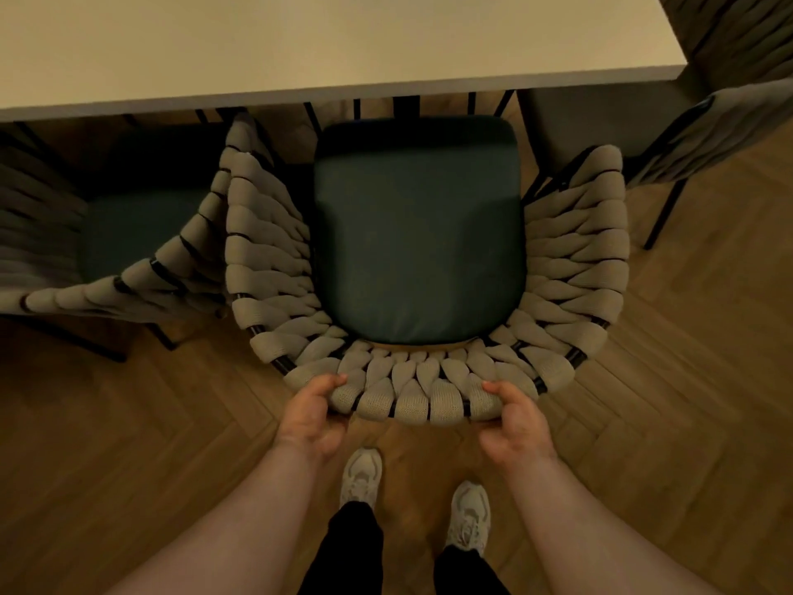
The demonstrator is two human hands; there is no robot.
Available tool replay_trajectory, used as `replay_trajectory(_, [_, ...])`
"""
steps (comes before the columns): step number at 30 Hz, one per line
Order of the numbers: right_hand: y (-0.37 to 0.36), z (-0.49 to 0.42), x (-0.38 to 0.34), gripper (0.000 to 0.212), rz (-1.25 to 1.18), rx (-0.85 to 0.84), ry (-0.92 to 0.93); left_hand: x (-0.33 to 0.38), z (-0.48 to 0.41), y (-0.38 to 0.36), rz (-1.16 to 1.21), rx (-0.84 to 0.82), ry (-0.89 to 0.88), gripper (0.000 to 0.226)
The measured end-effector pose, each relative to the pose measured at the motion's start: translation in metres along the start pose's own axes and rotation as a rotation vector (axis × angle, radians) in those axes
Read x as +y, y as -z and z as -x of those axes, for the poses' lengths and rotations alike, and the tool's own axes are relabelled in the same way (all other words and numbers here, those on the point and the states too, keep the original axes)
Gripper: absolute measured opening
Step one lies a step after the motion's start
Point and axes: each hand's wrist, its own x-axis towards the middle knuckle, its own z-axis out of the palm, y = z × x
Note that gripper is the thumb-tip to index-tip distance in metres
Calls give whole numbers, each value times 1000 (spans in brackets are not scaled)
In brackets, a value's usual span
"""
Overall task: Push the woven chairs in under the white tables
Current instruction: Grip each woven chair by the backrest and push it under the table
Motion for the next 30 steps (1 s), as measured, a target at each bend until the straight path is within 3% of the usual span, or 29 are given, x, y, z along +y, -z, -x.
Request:
replay_trajectory(3, [-13, -10, -5, 47, 29, 2, 7, 9, -15, -7, -21, 15, 25, 20])
replay_trajectory(7, [-26, -18, -16, 24, 145, 38, 60, 22, -27, -14, -126, 14, -30, 29])
replay_trajectory(11, [-43, -26, -26, 40, 350, 85, 249, 33, -34, -34, -240, 130, -227, 36])
replay_trajectory(16, [-63, -19, -35, 41, 888, 413, 627, 36, -32, -63, -571, 482, -537, 54])
replay_trajectory(21, [-60, -2, -55, 51, 1262, 527, 842, 52, -27, -58, -823, 440, -737, 76])
replay_trajectory(23, [-59, 0, -65, 44, 1388, 458, 1041, 60, -26, -60, -928, 433, -806, 91])
replay_trajectory(26, [-67, -1, -74, 21, 1672, 199, 1320, 71, -21, -74, -1463, 403, -1014, 90])
replay_trajectory(28, [-73, 0, -78, 41, 1959, -40, 1241, 78, -19, -79, -1837, 162, -1098, 71])
replay_trajectory(30, [-80, 2, -79, 62, 2218, -177, 1094, 82, -16, -79, -2097, -187, -1020, 60])
